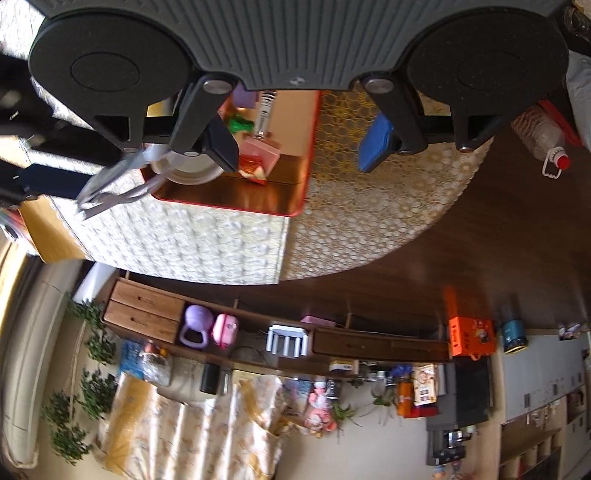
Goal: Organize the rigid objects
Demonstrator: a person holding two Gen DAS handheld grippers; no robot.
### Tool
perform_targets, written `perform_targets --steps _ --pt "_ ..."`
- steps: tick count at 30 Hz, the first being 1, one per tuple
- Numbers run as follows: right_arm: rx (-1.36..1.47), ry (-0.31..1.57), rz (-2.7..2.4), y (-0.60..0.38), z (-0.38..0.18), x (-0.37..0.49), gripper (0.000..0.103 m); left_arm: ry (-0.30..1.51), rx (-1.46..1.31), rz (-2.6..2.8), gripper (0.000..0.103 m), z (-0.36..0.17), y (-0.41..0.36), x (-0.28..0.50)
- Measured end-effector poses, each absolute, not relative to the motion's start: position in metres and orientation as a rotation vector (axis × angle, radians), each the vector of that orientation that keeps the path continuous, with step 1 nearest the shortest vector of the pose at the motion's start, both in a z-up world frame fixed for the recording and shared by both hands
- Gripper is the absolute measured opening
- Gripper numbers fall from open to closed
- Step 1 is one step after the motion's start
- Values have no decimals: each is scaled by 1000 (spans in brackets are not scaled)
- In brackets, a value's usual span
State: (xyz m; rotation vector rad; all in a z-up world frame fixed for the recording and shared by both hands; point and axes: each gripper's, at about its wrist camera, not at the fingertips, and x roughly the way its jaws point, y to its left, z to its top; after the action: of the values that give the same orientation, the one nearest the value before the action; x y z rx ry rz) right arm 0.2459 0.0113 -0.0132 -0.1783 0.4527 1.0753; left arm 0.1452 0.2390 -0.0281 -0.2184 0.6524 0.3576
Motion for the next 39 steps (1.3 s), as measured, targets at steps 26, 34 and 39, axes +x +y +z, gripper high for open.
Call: perform_targets --steps 26,34,39 --pt "-243 641 1091 3 -66 233 41 686 -244 340 74 -49 229 141" --pt "-133 683 1031 -33 -50 237 57 682 -217 307 74 -44 200 132" --pt "-102 689 971 -50 -38 237 61 673 -203 294 74 -35 183 125"
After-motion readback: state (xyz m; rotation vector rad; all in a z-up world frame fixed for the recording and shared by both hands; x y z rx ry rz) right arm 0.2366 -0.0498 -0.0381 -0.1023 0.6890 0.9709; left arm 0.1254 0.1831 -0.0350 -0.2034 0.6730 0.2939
